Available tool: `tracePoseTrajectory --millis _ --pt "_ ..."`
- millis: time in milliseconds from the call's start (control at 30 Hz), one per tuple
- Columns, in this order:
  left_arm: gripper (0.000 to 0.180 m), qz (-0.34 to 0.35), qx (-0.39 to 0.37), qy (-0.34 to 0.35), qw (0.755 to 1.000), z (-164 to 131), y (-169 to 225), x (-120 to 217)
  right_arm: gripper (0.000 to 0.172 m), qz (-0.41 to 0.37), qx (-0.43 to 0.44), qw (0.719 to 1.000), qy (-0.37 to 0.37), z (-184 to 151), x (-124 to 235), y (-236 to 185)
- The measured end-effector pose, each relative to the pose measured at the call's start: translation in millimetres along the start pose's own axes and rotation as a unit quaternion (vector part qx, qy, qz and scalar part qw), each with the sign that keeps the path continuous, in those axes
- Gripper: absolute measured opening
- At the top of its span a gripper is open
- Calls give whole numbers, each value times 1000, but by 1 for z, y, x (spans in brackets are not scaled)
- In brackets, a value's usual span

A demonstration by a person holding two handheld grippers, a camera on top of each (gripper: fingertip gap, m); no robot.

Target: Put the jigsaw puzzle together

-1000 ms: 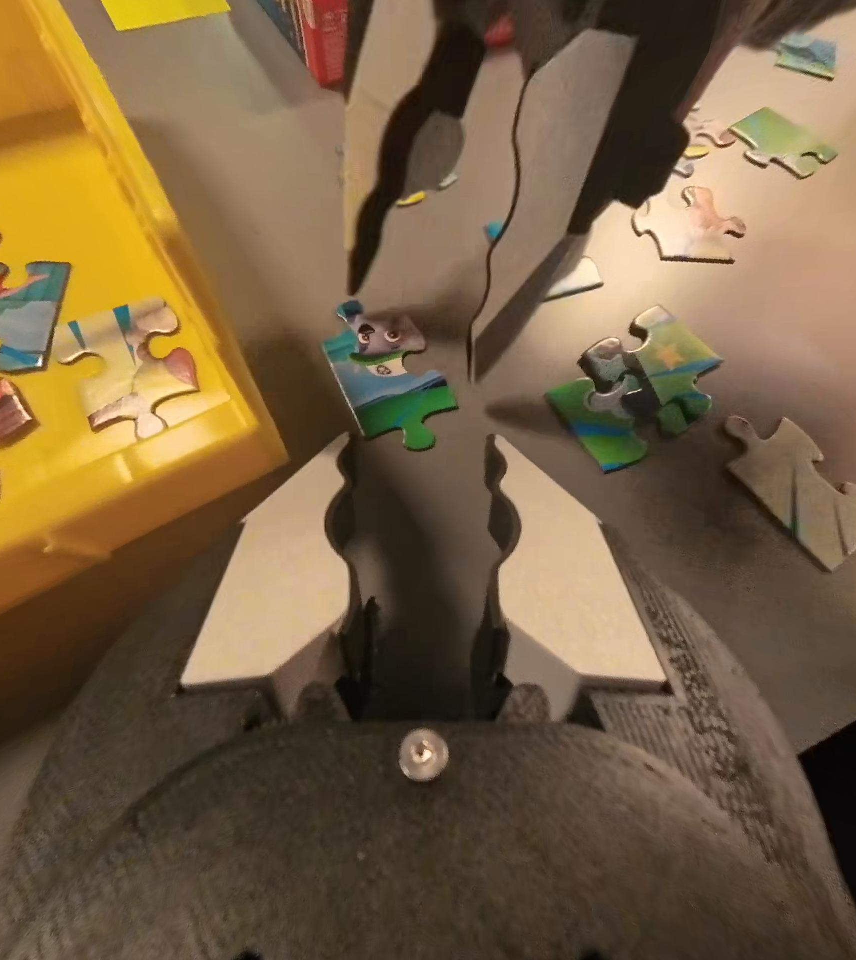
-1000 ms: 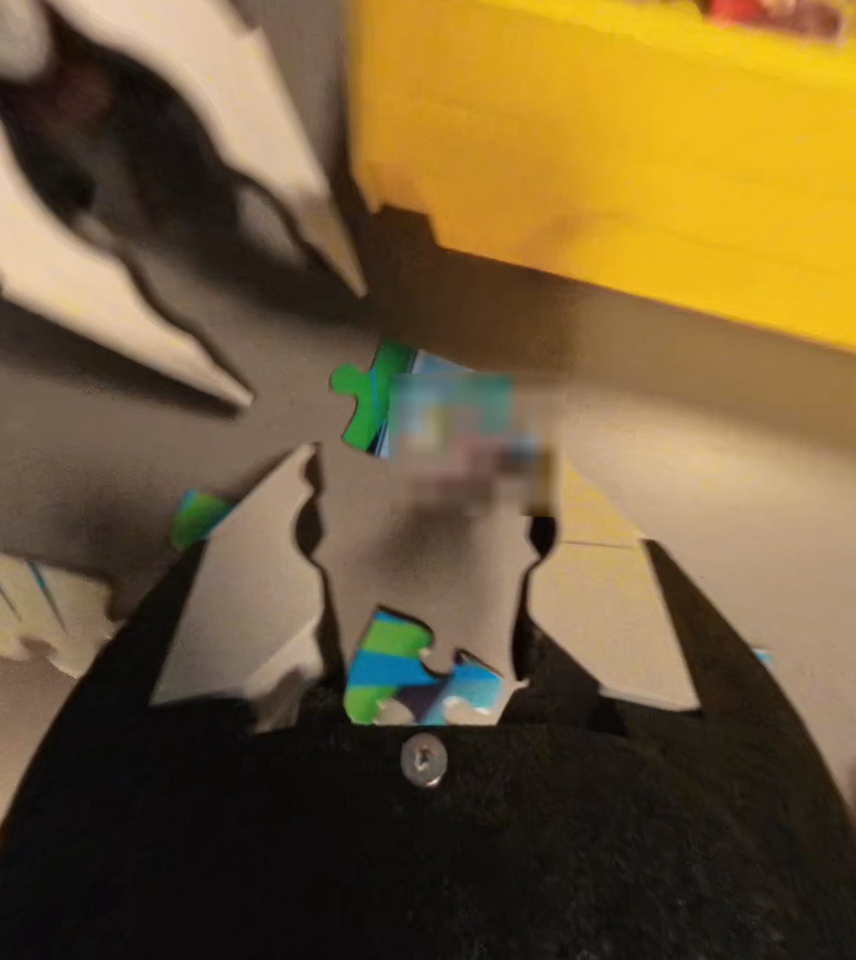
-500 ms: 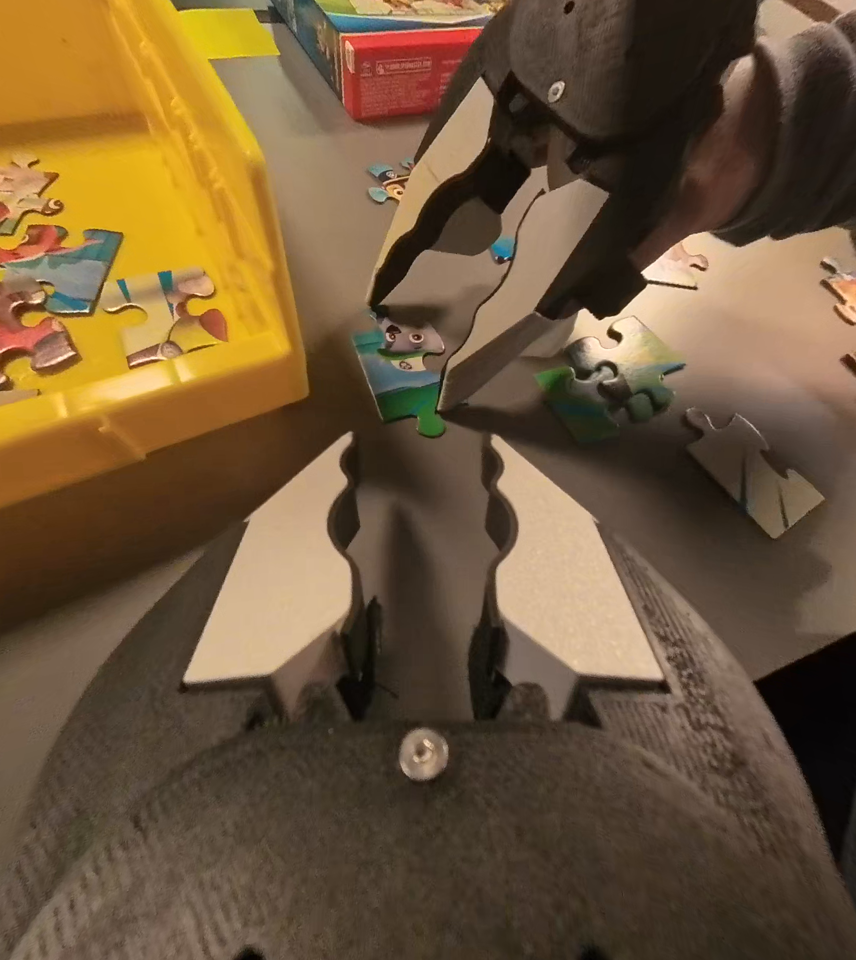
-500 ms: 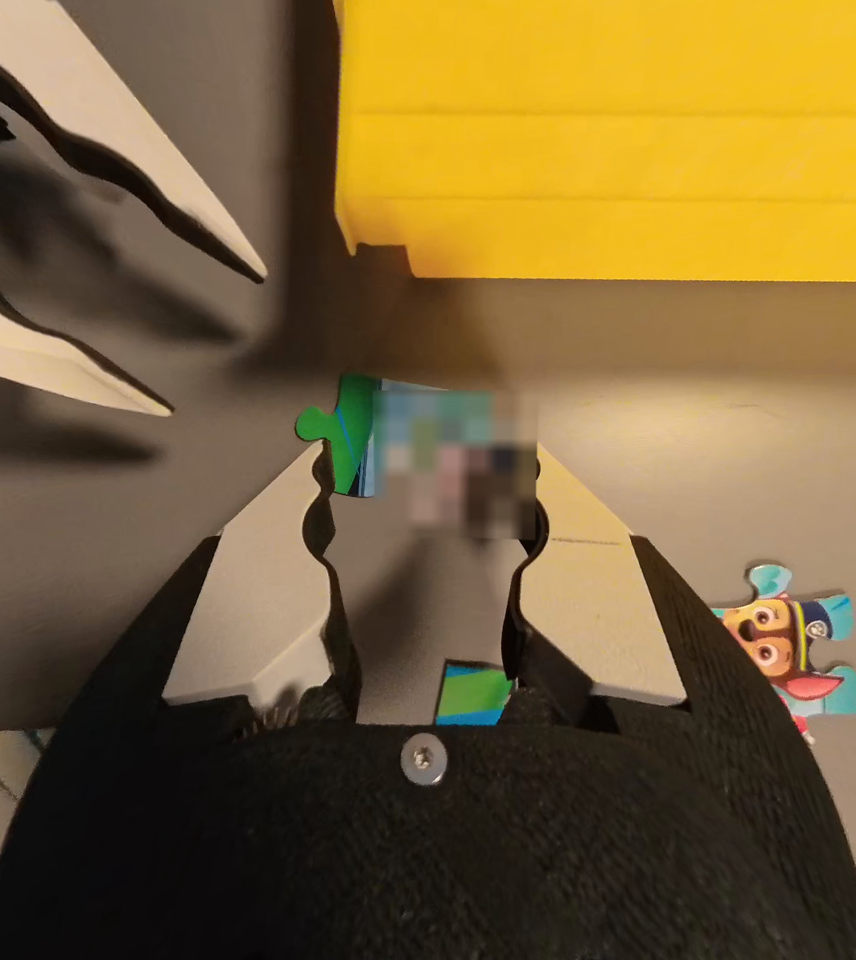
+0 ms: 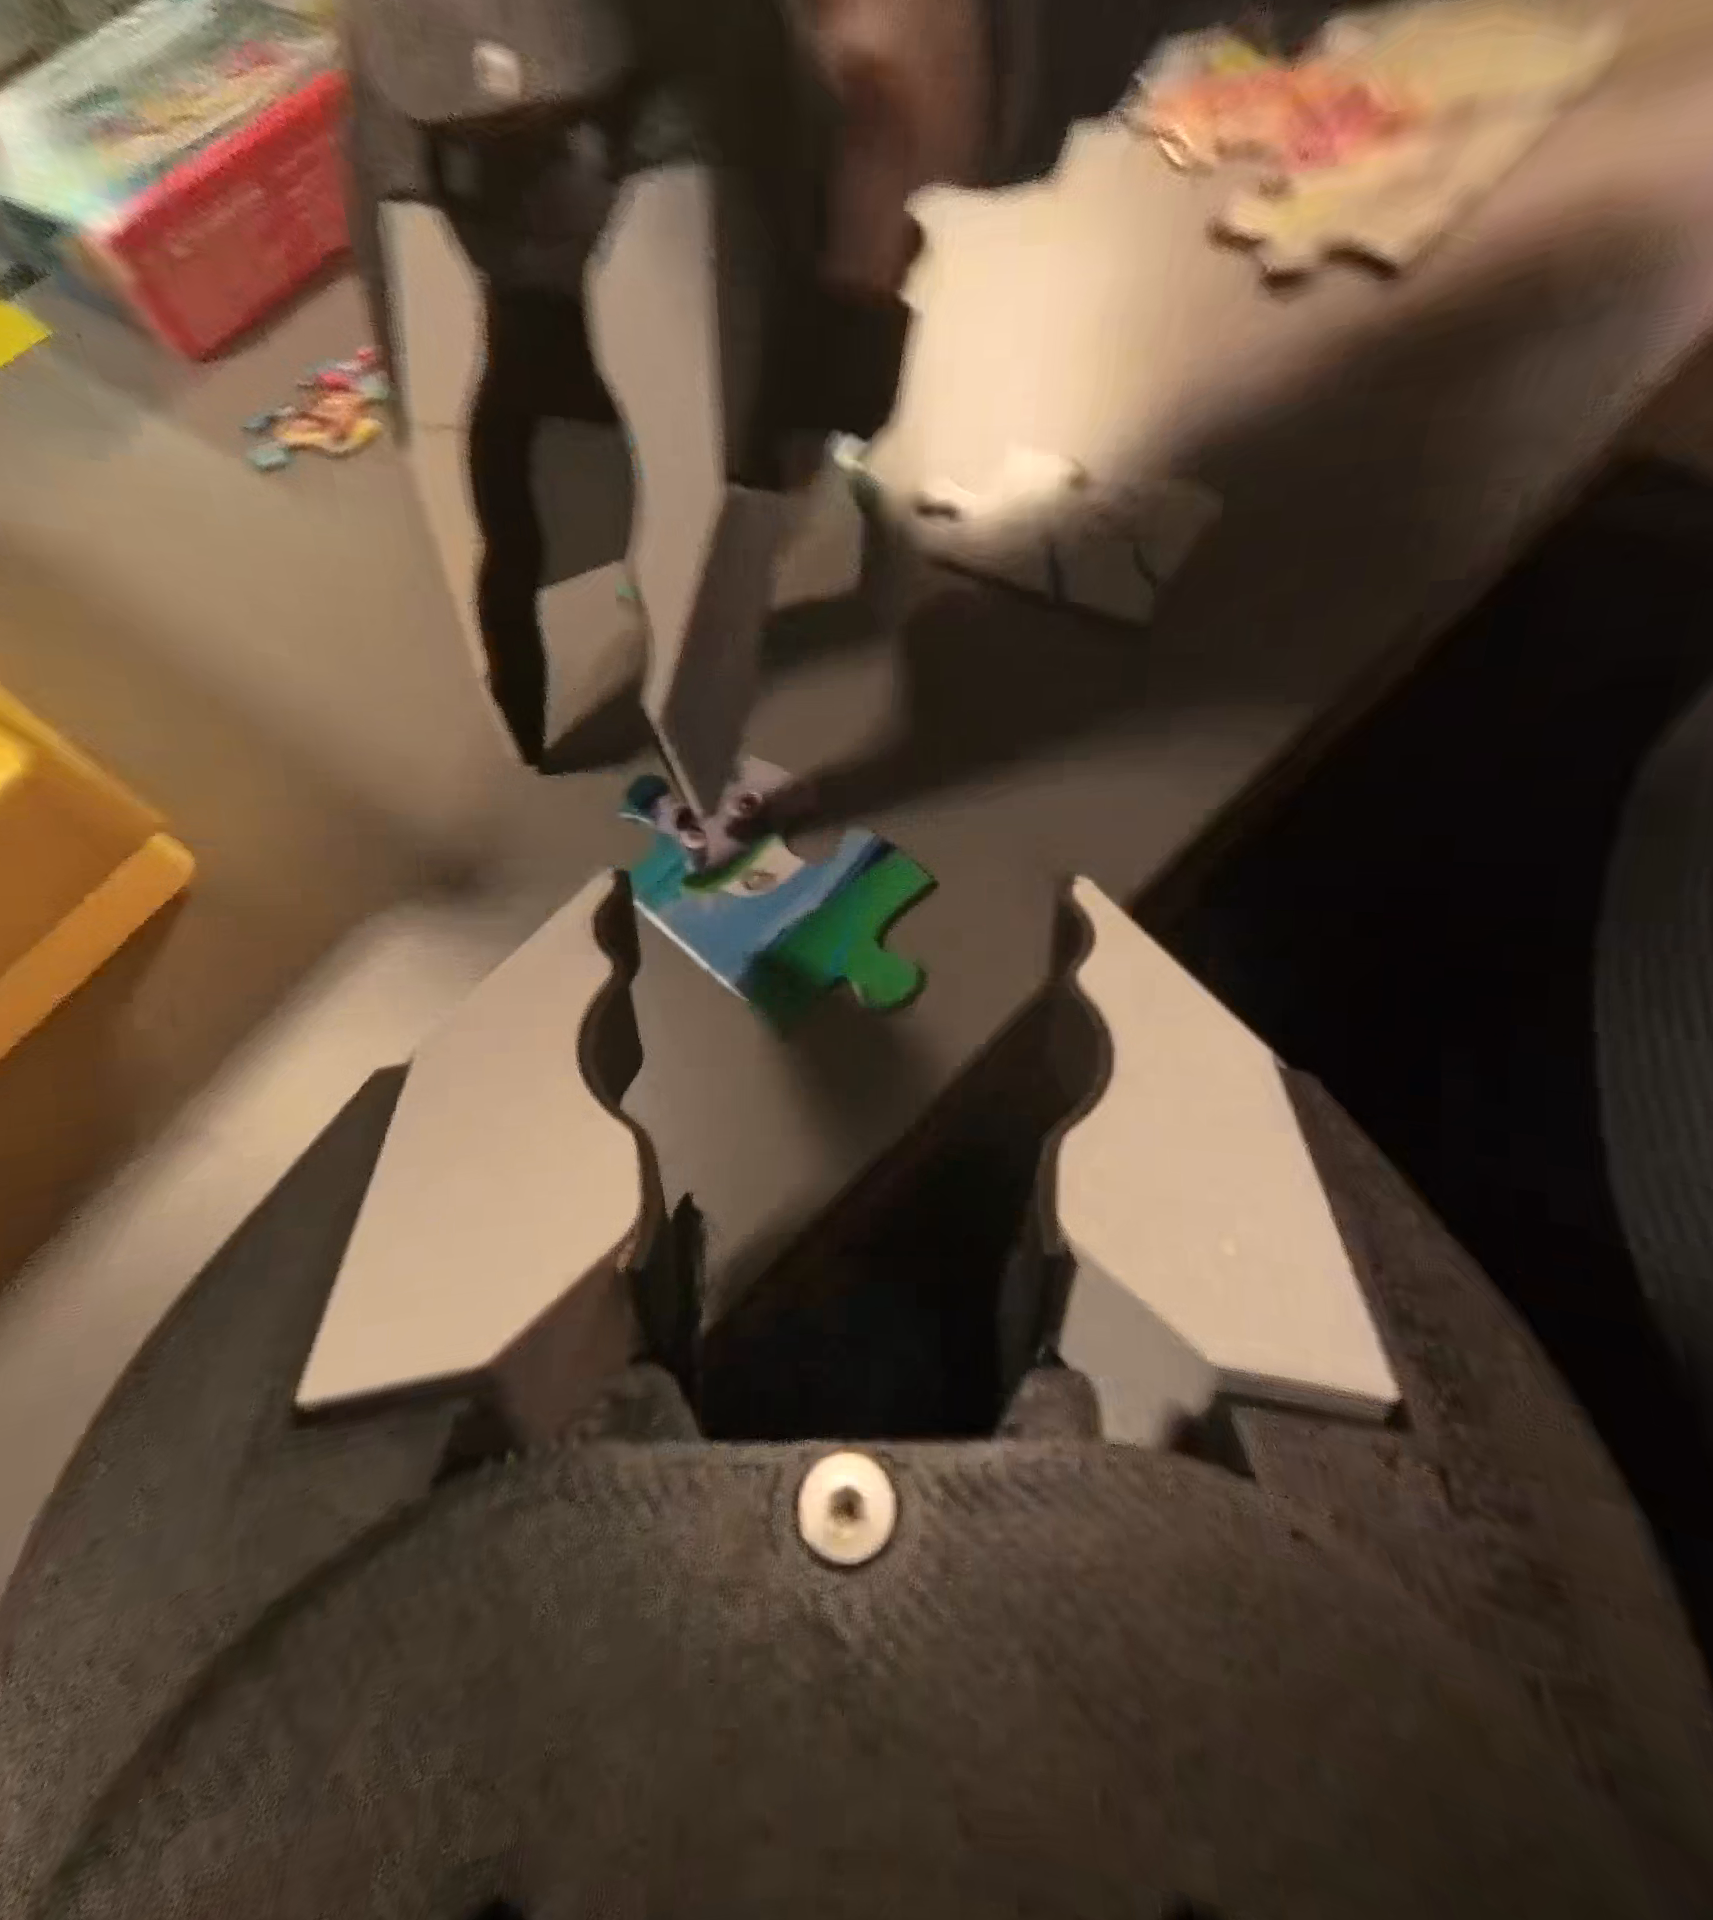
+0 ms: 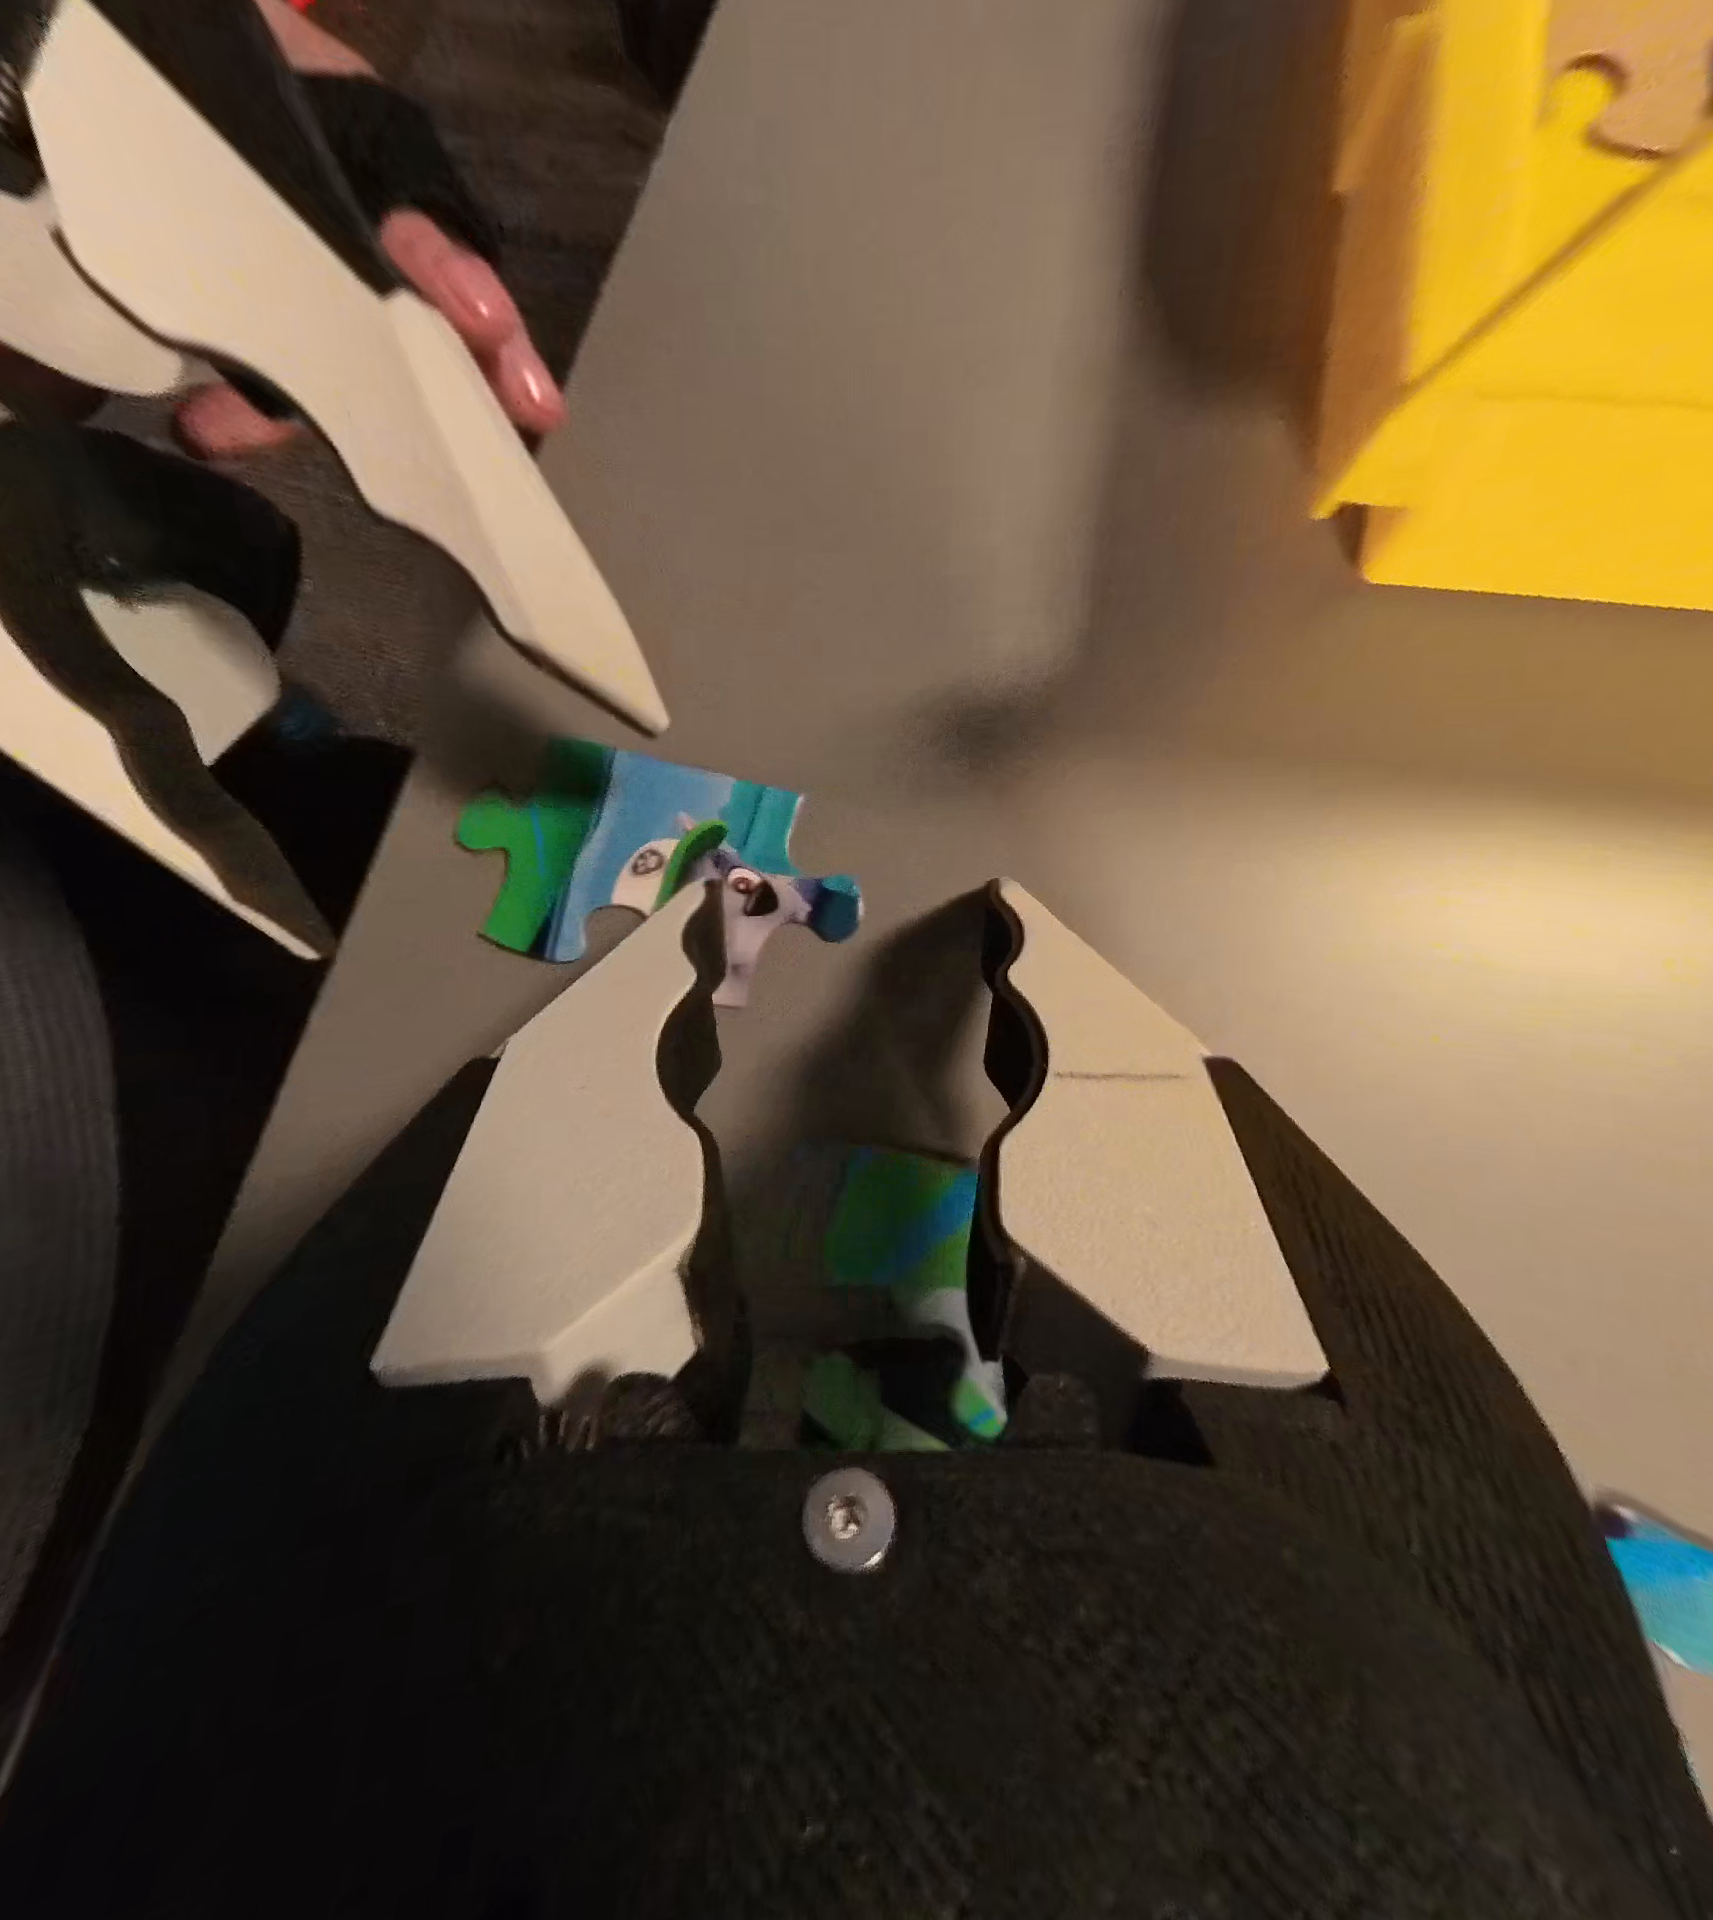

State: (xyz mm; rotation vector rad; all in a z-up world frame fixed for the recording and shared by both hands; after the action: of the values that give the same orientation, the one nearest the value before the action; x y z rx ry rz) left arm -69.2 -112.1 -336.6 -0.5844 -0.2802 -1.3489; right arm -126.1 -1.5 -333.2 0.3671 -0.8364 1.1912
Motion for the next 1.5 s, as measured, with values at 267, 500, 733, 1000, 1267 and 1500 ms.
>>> tracePoseTrajectory --millis 267,500,733,1000,1267,1500 --pt "70 39 -221 -87 971 -28 33 5 46 38 -10 999 18 0 1 -28" --pt "27 113 -323 -81 936 -31 37 18 53 59 26 997 38 0 14 -57" --pt "67 88 -278 -42 956 -26 42 21 78 73 49 996 -10 -5 -12 -74" --pt "63 66 -314 -56 945 -26 40 10 86 117 29 993 -2 -4 -13 -92" --pt "1 116 -370 26 921 11 35 49 82 146 22 985 86 5 14 -104" --pt "0 -45 -66 291 953 89 -11 82 46 20 102 966 237 26 77 -99"
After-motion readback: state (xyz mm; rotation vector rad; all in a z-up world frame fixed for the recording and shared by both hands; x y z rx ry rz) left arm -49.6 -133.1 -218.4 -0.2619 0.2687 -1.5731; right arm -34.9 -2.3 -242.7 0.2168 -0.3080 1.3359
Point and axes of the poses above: each gripper's, where its closed fingertips meet, x back along the fingers, z out of its top, y = z × x across the jaws, the point moved 6 cm from there along x, back along the fingers, and after that the axes turned 5 degrees about z, right-handed, at the moved point
